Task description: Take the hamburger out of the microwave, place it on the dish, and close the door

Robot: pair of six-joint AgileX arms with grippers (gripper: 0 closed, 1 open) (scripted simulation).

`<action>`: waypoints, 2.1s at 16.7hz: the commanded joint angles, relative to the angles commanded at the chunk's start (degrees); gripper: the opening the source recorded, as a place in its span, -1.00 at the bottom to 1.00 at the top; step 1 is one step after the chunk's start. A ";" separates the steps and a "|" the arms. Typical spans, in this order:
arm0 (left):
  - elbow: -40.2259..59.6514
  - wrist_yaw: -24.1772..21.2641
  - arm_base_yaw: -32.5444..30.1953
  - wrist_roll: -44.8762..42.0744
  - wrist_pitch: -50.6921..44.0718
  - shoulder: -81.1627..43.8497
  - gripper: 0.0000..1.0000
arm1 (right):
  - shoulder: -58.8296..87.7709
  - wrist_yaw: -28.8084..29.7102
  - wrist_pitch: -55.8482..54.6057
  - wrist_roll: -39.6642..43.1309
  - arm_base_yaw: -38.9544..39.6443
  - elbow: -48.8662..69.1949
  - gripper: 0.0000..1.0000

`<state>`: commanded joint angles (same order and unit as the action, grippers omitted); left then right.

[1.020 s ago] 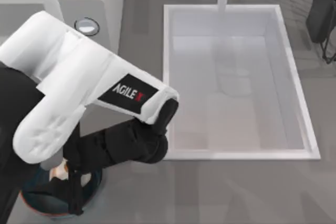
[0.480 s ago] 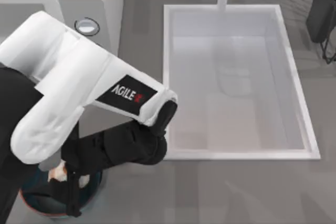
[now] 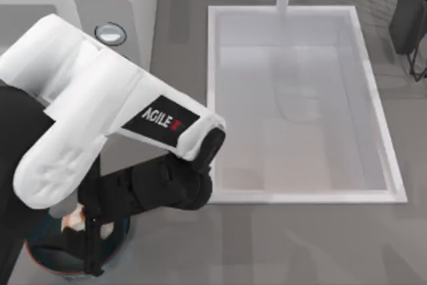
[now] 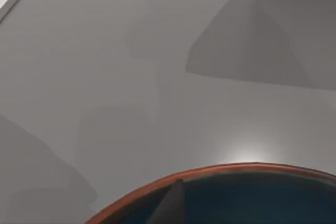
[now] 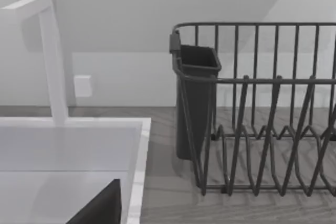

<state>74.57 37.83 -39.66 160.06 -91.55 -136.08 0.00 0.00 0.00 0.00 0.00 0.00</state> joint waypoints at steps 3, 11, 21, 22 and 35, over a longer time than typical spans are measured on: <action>0.00 0.00 0.00 0.00 0.00 0.00 1.00 | 0.00 0.00 0.00 0.00 0.00 0.00 1.00; 0.84 1.08 -1.29 2.42 -1.10 2.46 1.00 | 0.00 0.00 0.00 0.00 0.00 0.00 1.00; -9.41 -5.29 6.85 -29.84 16.78 29.37 1.00 | 0.00 0.00 0.00 0.00 0.00 0.00 1.00; -11.56 -6.53 8.32 -36.19 20.04 34.27 1.00 | 0.00 0.00 0.00 0.00 0.00 0.00 1.00; -54.27 -28.38 31.03 -131.76 71.46 109.01 1.00 | 0.00 0.00 0.00 0.00 0.00 0.00 1.00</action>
<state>20.29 9.45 -8.62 28.30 -20.09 -27.07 0.00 0.00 0.00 0.00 0.00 0.00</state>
